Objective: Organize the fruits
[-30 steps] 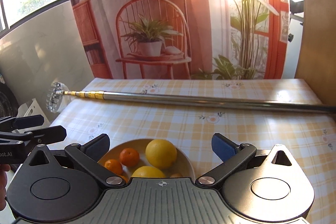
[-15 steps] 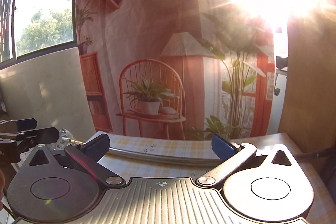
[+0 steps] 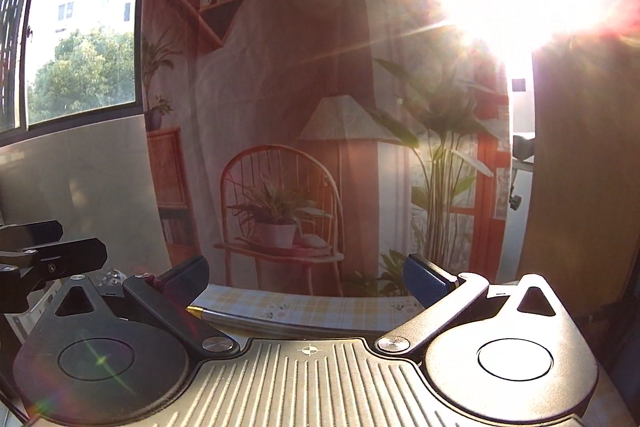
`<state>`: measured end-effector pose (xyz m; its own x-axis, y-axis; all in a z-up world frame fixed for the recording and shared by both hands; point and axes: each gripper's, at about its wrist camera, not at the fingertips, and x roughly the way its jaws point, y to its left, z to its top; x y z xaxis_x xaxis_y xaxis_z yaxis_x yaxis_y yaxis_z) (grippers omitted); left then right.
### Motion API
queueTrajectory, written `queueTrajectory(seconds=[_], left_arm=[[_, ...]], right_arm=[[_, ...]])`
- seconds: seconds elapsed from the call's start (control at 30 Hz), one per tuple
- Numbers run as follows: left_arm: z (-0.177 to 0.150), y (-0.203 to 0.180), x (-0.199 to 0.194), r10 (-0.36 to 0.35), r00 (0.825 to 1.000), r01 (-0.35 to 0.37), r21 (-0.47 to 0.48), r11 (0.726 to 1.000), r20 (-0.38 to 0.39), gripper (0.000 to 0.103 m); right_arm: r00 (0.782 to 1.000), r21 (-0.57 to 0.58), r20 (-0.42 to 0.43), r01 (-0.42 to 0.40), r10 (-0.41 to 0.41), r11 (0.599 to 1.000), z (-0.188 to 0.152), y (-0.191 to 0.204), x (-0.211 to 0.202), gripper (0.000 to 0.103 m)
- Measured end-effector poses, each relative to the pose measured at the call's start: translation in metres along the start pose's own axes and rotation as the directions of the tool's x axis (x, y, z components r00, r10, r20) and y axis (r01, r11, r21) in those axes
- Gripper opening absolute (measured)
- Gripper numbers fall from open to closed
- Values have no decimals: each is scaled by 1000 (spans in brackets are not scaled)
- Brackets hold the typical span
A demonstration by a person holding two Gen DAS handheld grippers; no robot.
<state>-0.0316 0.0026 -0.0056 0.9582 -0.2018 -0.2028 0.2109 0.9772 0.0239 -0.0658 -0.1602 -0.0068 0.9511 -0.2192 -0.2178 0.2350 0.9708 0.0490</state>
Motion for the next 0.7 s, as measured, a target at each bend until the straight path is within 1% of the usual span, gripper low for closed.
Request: queueTrajectory(seconds=[0.13, 0.33, 0.7], left_arm=[[0, -2, 0, 13, 1000, -12, 18, 1000, -5, 103], [1, 0, -1, 30, 999, -29, 12, 999, -14, 103], [3, 2, -1, 33, 999, -33, 5, 999, -20, 103]], right_arm=[[1000, 13, 1, 2, -2, 1000, -1, -1, -1, 103], [1000, 24, -3, 8, -8, 1000, -3, -1, -2, 103], [1000, 34, -8, 12, -12, 999, -4, -1, -5, 103]])
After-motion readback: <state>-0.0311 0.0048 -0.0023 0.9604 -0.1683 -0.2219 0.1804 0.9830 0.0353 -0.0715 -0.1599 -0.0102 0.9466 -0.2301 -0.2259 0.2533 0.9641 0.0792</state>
